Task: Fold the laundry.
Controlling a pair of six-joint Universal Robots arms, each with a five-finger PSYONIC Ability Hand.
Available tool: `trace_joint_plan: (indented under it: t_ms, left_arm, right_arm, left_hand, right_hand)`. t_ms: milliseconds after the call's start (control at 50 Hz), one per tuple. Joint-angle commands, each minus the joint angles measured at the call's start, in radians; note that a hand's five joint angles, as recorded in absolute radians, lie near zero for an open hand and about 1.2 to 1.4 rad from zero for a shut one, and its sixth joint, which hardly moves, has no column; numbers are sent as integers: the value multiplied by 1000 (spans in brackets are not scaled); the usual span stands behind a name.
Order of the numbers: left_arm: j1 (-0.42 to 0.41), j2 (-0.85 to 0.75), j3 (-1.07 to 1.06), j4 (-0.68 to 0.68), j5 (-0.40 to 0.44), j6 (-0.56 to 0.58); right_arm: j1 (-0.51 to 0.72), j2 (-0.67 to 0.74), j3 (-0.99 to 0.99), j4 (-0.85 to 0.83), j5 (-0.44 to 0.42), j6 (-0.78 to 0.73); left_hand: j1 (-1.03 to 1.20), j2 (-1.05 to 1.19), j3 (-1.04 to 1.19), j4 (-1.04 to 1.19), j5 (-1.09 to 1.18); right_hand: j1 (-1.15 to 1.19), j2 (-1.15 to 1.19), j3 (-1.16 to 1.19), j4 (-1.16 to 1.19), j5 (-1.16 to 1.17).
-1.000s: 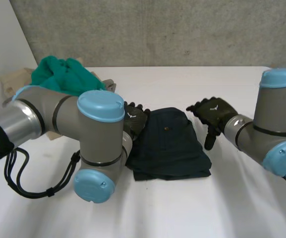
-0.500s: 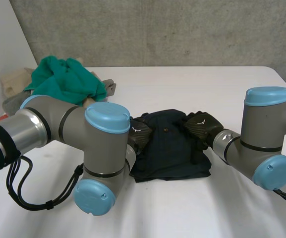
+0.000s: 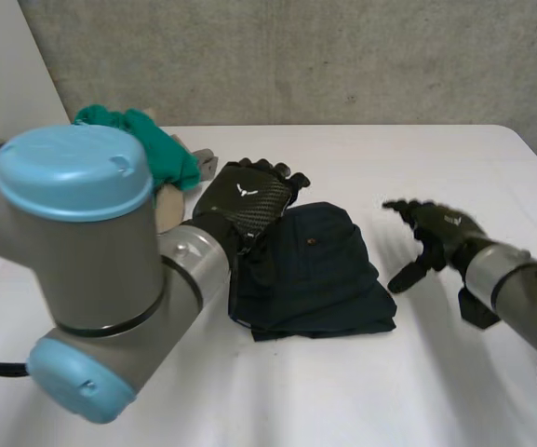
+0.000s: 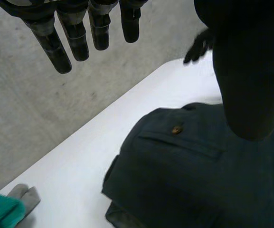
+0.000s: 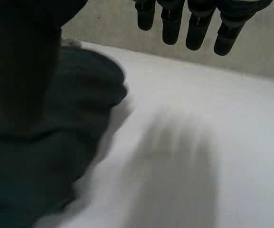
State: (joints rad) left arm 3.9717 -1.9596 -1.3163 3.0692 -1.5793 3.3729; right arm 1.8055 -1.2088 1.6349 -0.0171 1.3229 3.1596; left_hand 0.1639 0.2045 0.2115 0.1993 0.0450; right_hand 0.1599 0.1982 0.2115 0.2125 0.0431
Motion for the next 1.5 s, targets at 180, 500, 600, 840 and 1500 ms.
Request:
trace_joint_plan:
  t_ms: [180, 500, 600, 840, 1500]
  left_arm:
    - [21, 42, -123, 68, 124, -92]
    - [29, 41, -123, 86, 124, -92]
    - [27, 41, -118, 92, 124, -92]
    - [14, 42, -46, 117, 183, -93]
    - [-35, -12, 40, 112, 246, -167]
  right_arm:
    - [29, 138, 92, -170, -117, 79]
    - [124, 238, -24, -225, -73, 83]
    - [112, 258, -105, -271, -16, 151]
    - [-55, 546, -620, -193, 200, 114]
    - [-359, 980, -1463, 75, 265, -269]
  left_hand:
    - [20, -20, -27, -15, -35]
    - [23, -17, -24, -12, -32]
    - [23, -17, -24, -12, -32]
    - [23, -17, -24, -12, -32]
    - [32, -9, -16, -3, -24]
  right_hand:
    - [15, -24, -37, -38, -43]
    - [1235, 1197, 1184, 1183, 1178]
    - [1236, 1198, 1185, 1184, 1179]
    - [1236, 1198, 1185, 1184, 1179]
    - [341, 302, 289, 288, 283]
